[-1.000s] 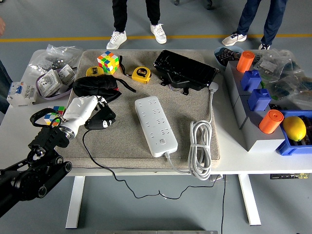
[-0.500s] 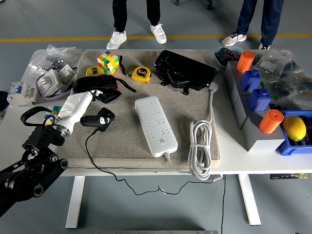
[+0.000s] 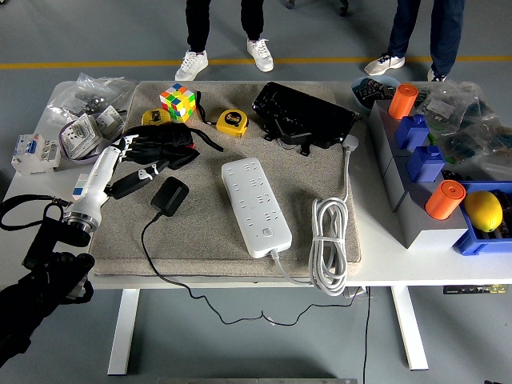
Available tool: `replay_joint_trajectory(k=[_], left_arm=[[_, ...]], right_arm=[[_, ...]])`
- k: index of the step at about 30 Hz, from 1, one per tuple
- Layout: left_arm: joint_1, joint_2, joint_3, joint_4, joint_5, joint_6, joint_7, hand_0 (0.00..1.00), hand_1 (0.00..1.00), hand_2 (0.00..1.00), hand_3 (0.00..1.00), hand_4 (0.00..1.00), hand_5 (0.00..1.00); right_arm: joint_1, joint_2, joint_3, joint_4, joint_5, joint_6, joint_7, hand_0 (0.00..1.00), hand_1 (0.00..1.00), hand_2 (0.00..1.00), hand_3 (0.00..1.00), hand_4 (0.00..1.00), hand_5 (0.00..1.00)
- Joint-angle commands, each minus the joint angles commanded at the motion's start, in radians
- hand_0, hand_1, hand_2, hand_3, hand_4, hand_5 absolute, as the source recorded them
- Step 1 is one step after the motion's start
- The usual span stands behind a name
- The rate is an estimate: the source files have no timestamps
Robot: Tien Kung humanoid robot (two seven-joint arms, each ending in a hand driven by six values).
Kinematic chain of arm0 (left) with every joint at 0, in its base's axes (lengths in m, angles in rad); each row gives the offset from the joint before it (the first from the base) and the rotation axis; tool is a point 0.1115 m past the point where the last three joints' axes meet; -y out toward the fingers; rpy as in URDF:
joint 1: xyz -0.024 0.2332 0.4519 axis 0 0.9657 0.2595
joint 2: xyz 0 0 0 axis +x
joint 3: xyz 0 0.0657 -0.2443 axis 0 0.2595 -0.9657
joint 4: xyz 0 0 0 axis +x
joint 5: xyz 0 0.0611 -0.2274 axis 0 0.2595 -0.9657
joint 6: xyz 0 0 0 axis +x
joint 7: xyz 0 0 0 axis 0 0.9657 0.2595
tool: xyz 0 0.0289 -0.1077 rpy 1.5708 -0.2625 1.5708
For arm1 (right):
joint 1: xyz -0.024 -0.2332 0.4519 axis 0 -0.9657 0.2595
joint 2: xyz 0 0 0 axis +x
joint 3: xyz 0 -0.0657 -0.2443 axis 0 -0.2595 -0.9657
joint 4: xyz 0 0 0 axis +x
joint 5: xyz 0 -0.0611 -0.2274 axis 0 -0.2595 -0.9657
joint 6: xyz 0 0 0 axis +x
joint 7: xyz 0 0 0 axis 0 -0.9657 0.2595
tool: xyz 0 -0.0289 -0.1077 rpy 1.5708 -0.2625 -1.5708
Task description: Put the plug near the board,insert it into the board,press the button,pull the plug out
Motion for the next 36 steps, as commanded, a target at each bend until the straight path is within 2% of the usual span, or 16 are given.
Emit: replay_joint_trajectory(k=[1,6,8,13,25,30,36], left_arm=[[0.001,-0.001,-0.002,0.002,-0.039,-0.009,-0.011,0.653,0.722,0.739,0.746,0.998,0.545],[0.009,-0.006,-0.041,-0.006,-0.246,-0.032,-0.038,0.653,0.722,0.739,0.746,0.998,0.545],[0.011,-0.008,-0.060,-0.007,-0.318,-0.037,-0.042,0.641,0.704,0.715,0.733,0.973,0.514],[0.011,-0.006,-0.108,-0.010,-0.394,-0.055,-0.021,0.628,0.694,0.697,0.710,0.963,0.508],[0.026,0.006,-0.192,-0.039,-0.416,-0.064,0.000,0.614,0.679,0.688,0.686,0.947,0.496],[0.029,0.019,-0.207,-0.047,-0.412,-0.066,0.009,0.614,0.679,0.688,0.686,0.947,0.496],[0.028,0.021,-0.215,-0.054,-0.408,-0.068,0.019,0.613,0.674,0.685,0.687,0.945,0.496]], right_arm=[[0.001,-0.001,-0.003,-0.002,0.002,0.000,-0.001,0.602,0.587,0.543,0.545,0.804,0.221],[0.002,-0.005,-0.012,-0.009,0.015,0.000,-0.002,0.602,0.587,0.543,0.545,0.804,0.221],[0.003,-0.006,-0.018,-0.012,0.020,0.000,-0.004,0.602,0.587,0.542,0.546,0.805,0.224],[0.010,-0.010,-0.047,-0.022,0.039,0.000,-0.012,0.597,0.587,0.543,0.546,0.805,0.228],[0.025,-0.012,-0.060,-0.024,0.032,0.000,-0.037,0.602,0.589,0.547,0.549,0.801,0.241],[0.029,-0.011,-0.064,-0.028,0.031,-0.002,-0.037,0.602,0.589,0.547,0.549,0.801,0.241],[0.029,-0.008,-0.062,-0.028,0.025,-0.001,-0.042,0.603,0.590,0.548,0.550,0.798,0.245]])
